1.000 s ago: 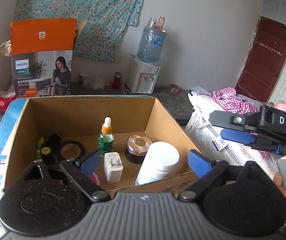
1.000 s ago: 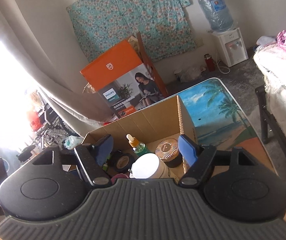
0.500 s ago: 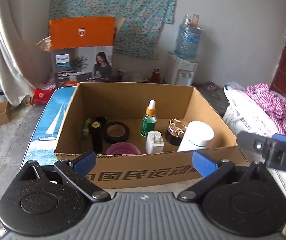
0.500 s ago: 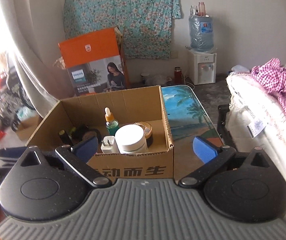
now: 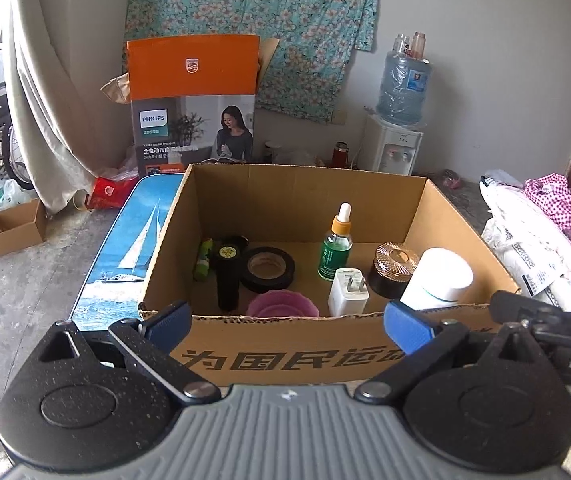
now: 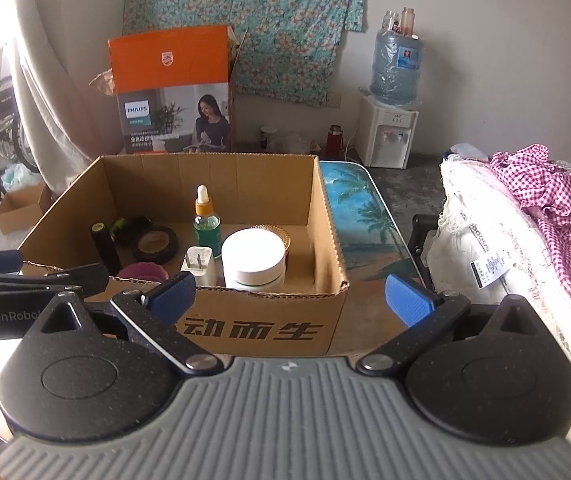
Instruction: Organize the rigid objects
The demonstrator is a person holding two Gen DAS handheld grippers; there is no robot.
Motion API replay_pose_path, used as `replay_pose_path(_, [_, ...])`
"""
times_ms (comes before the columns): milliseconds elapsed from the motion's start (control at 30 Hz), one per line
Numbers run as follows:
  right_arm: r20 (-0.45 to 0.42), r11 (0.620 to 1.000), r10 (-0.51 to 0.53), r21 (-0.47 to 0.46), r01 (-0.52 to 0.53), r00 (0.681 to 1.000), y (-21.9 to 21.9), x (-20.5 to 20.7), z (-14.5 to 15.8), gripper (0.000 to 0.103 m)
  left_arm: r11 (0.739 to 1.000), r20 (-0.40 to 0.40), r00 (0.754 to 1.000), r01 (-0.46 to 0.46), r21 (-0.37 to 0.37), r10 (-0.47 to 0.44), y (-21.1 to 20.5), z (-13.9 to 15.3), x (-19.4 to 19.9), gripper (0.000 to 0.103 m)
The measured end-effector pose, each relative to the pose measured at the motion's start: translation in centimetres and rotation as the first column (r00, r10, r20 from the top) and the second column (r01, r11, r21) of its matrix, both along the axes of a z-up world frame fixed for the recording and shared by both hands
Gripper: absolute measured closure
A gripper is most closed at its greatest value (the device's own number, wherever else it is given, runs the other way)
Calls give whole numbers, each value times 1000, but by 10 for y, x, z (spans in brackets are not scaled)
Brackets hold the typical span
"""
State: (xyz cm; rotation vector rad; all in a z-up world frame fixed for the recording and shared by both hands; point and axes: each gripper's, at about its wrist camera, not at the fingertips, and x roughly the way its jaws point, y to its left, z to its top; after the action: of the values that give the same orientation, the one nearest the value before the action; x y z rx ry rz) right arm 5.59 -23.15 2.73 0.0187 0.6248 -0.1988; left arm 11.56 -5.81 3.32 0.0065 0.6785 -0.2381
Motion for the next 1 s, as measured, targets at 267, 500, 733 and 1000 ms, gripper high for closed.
replay_pose_path(267, [-22,1000,19,9,-19,1000,7,15,-8,1,998,-17,999,-29,48,30,4,-1,5,0])
replay_pose_path(500, [-36,1000,27,17,-26,999,9,18,-12,1,997,-23,999,-38,65,40,8,-2,5,0])
replay_pose_path(733, [-51,999,26,25,-25,998,9,21,-16,1,996,-37,998,-41,79,44,8,-3,6,1])
replay_pose_path(1000, [-58,999,28,37,-26,998,8,22,-20,1,996,-58,997,-44,73,48,11,-5,8,1])
